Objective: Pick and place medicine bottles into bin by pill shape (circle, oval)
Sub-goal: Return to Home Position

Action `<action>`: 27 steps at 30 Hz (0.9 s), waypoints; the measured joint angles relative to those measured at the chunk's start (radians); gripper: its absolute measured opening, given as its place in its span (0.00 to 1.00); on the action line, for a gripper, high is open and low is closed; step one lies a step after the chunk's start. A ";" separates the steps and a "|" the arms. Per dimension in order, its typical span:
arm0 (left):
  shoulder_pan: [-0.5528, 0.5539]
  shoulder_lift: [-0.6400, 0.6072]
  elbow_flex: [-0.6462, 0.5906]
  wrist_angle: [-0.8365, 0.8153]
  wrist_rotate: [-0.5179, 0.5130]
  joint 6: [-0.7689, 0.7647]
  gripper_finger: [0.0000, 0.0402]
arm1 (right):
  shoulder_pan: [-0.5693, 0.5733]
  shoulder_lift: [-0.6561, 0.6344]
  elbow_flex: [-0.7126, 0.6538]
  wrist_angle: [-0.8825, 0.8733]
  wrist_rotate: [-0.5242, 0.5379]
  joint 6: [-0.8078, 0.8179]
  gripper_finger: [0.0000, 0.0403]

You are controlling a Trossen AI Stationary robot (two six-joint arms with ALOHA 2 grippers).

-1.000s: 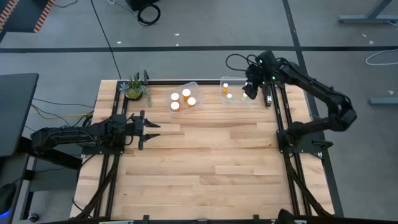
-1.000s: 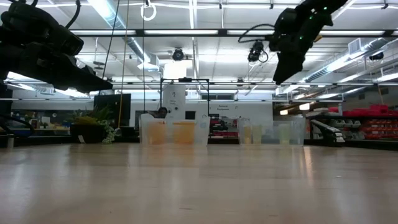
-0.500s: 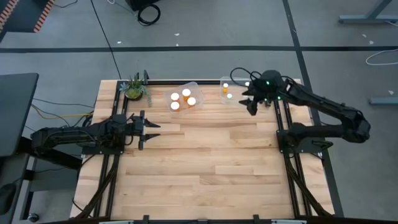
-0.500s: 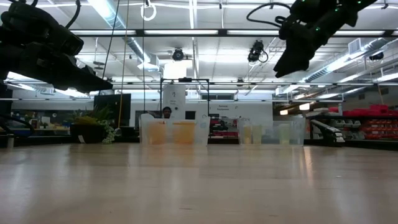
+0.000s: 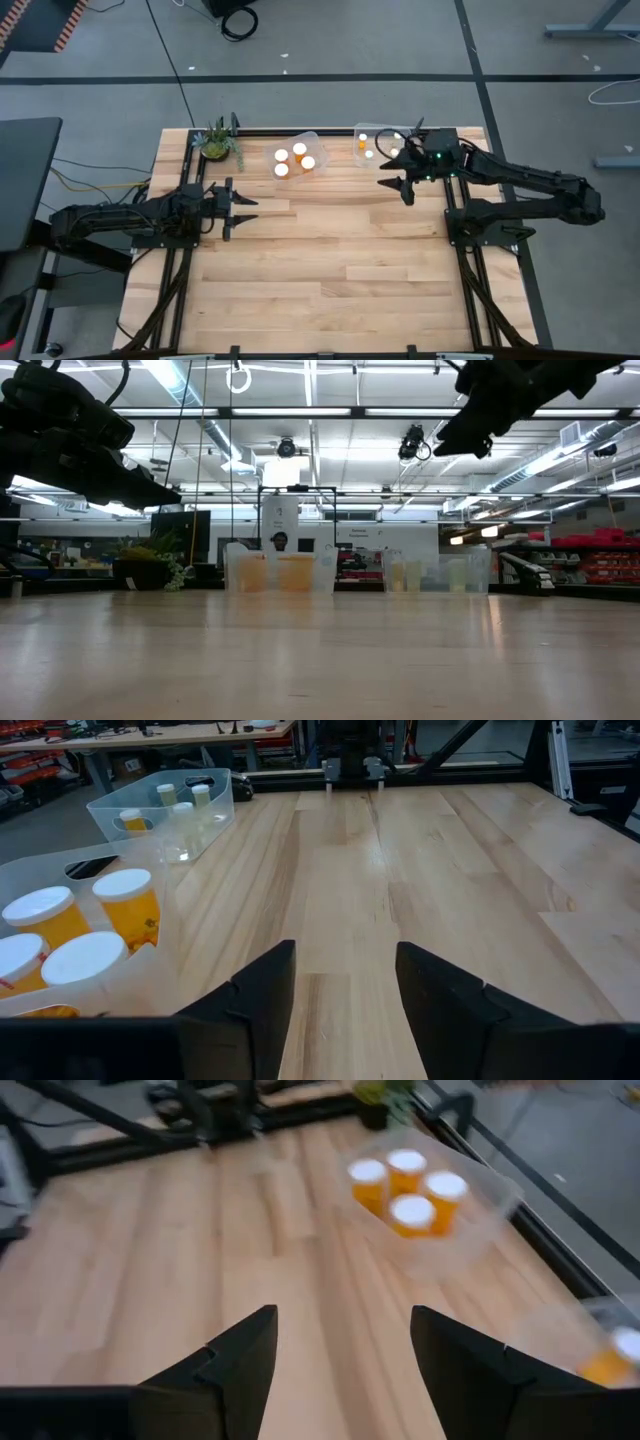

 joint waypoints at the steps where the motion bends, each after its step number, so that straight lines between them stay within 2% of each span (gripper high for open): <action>1: 0.000 0.000 0.000 0.000 0.000 0.000 0.45 | 0.018 0.000 0.000 0.014 0.000 0.000 0.59; 9: 0.000 0.000 0.000 0.000 0.000 0.000 0.46 | 0.135 -0.039 0.000 0.060 0.044 0.029 0.59; 14: 0.000 0.000 0.000 0.000 0.000 0.000 0.46 | 0.202 -0.085 -0.033 0.162 0.207 0.024 0.59; 19: 0.000 0.000 0.000 0.000 0.000 0.000 0.45 | 0.194 -0.126 -0.065 0.215 0.357 0.056 0.59; 22: 0.000 0.000 0.000 0.000 0.000 0.000 0.46 | 0.174 -0.135 -0.064 0.179 0.357 0.082 0.59; 25: 0.000 0.000 0.000 0.000 0.000 0.000 0.47 | 0.161 -0.153 -0.065 0.175 0.359 0.221 0.59; 27: 0.000 0.000 0.000 0.000 0.000 0.000 0.47 | 0.158 -0.176 -0.064 0.188 0.366 0.232 0.59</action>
